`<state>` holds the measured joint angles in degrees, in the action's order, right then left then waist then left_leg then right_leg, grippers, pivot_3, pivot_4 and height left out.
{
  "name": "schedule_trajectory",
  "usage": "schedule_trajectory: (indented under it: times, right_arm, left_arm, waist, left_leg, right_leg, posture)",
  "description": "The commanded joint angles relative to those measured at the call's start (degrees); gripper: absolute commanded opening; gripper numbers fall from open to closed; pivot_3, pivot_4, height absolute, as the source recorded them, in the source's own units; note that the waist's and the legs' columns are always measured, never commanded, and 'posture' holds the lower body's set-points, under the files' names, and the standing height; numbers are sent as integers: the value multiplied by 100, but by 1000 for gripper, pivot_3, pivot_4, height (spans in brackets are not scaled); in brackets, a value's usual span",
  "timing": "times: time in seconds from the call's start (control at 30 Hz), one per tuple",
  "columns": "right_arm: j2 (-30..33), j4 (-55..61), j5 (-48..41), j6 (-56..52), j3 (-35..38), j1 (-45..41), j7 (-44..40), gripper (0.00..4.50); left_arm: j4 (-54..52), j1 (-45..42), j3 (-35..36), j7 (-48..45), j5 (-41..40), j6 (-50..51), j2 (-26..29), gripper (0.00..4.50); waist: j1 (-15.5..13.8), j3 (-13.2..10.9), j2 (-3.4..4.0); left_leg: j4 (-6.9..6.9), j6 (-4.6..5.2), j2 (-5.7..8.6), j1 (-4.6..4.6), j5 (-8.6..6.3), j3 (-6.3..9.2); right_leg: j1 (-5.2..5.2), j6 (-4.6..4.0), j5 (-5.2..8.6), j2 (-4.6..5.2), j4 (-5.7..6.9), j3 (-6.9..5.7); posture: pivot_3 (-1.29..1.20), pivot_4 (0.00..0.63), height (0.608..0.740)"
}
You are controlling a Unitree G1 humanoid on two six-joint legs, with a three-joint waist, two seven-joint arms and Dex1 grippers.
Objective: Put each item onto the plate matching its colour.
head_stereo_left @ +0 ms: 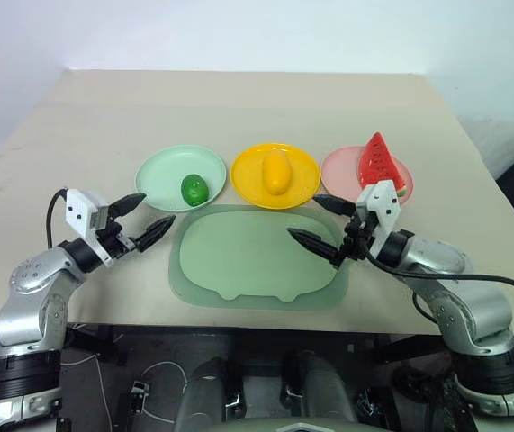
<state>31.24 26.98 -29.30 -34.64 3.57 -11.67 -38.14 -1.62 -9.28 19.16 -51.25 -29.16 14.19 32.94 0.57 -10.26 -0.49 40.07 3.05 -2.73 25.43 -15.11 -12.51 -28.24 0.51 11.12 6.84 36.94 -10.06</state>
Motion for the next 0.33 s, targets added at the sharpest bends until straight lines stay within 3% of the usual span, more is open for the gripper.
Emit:
schedule_trajectory:
  times: [0.03,0.33]
  right_arm:
    - [159,337,-180,-46,289,97,11,4500]
    - [181,165,-169,-76,166,-63,-12,4500]
  left_arm:
    - [-69,-7,208,-90,-246,-113,51,4447]
    - [-68,201,15,-77,-101,-301,-29,4447]
  waist:
    - [4,0,0]
    - [9,0,0]
  left_leg:
    - [0,0,0,0,0,0]
    - [-2,5,-1,-2,-3,0]
  right_leg:
    - [1,4,3,0,-3,0]
    - [3,3,4,-2,-10,0]
  posture:
    - [0,150,696]
    - [0,150,696]
